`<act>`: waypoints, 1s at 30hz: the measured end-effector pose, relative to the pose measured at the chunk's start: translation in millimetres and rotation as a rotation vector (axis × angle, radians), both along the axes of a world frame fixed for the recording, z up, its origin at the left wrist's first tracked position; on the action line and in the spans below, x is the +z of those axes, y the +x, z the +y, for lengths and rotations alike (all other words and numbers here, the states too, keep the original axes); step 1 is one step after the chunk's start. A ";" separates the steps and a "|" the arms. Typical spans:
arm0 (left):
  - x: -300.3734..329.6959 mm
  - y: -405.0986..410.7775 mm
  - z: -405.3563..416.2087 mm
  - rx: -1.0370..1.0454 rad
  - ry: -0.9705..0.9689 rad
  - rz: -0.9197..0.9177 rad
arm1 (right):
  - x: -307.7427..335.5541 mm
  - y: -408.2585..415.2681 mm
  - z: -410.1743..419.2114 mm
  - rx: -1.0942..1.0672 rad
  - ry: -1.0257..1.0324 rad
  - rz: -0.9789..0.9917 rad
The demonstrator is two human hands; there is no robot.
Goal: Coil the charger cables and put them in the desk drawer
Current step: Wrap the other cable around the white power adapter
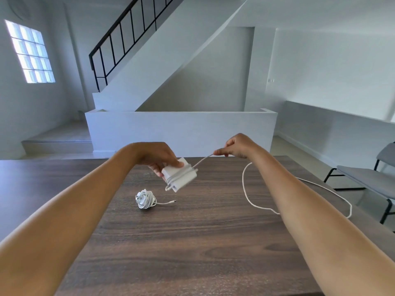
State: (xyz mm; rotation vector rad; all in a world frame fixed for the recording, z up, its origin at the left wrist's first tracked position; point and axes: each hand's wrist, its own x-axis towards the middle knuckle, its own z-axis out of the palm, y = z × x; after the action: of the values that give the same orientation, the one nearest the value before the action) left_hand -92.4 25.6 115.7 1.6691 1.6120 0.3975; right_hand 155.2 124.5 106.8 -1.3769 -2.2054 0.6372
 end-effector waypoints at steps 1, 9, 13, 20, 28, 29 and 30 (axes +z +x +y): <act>-4.9 1.1 1.7 0.019 0.022 0.065 | 4.0 -2.2 -1.5 0.005 0.007 0.003; -33.8 12.3 15.0 0.216 0.358 0.504 | 5.6 -23.1 -17.3 0.012 -0.083 0.049; -44.6 19.0 25.7 0.422 0.579 0.622 | -2.7 -34.7 -27.7 0.009 -0.231 0.061; -45.2 23.4 37.8 0.726 0.654 0.155 | -24.9 -48.4 -41.6 0.138 -0.493 0.116; -22.5 24.1 39.8 0.815 0.423 -0.822 | -59.7 -48.5 -40.1 0.200 -0.685 0.094; -21.1 23.2 38.5 0.793 0.399 -0.870 | -61.2 -47.1 -38.9 0.202 -0.685 0.106; -19.7 21.7 36.5 0.768 0.378 -0.900 | -62.2 -45.2 -37.0 0.199 -0.673 0.122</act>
State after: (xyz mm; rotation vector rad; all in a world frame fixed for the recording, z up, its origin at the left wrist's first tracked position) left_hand -70.7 62.0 95.9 0.7741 1.4135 1.6471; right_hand 110.0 87.5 44.6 -1.3583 -2.1283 1.5987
